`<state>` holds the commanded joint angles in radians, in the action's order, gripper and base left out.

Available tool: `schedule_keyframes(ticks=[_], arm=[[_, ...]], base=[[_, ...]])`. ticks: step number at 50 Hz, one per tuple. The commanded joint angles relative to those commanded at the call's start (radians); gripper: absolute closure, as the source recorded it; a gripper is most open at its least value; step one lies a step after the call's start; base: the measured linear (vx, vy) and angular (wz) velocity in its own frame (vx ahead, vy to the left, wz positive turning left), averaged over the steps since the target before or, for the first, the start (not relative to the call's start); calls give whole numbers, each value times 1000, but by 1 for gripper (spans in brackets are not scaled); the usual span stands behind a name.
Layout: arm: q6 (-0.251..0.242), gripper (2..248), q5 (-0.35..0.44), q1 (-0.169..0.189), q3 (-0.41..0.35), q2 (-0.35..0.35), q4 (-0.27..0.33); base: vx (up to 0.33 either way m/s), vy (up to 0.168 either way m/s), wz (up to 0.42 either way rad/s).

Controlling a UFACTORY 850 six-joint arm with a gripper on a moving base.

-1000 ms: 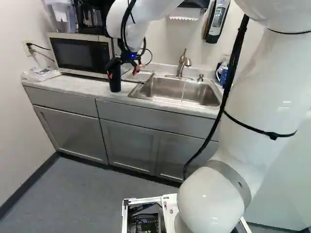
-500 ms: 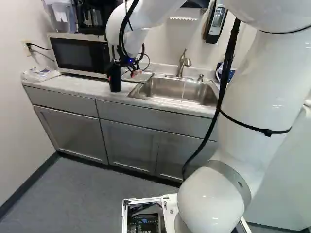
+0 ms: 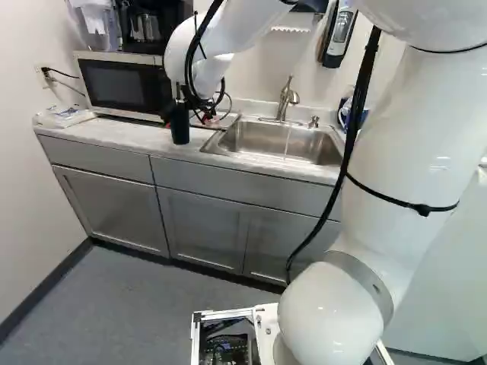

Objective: Rinse the cup and place it in the tray

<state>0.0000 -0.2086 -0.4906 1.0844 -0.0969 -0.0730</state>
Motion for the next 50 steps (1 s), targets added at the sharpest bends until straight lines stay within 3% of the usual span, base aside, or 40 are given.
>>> schedule_keyframes(ticks=[50], arm=[[0,3,278,-12,-52,-61,-58]], base=[[0,0,0]])
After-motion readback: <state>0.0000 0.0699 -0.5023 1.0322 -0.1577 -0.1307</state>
